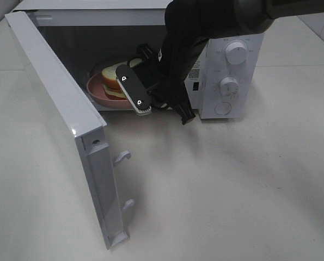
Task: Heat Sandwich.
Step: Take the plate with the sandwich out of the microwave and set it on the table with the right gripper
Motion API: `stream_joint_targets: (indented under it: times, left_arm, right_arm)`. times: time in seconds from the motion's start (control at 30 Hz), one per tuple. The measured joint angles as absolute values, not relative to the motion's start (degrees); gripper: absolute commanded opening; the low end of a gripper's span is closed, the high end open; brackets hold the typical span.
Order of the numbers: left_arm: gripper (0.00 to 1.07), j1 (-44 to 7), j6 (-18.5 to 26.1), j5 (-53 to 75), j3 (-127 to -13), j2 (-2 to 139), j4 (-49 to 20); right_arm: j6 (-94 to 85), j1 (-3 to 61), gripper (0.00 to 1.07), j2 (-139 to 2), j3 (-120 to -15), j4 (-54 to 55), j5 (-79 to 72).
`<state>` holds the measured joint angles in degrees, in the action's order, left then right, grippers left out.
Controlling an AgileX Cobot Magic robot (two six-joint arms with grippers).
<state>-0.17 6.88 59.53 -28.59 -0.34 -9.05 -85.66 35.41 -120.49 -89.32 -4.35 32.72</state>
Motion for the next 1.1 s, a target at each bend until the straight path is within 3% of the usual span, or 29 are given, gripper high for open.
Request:
stream_joint_targets:
  times: [0.73, 1.1]
  left_arm:
    - [0.89, -0.2, 6.9, 59.5, -28.6, -0.3, -9.1]
    - [0.89, -0.2, 6.9, 59.5, -28.6, -0.3, -9.1]
  right_arm:
    - [-95.5, 35.4, 0.00, -104.6, -64.3, 0.4, 14.6]
    - [-95.7, 35.4, 0.00, -97.7, -57.1, 2.2, 11.9]
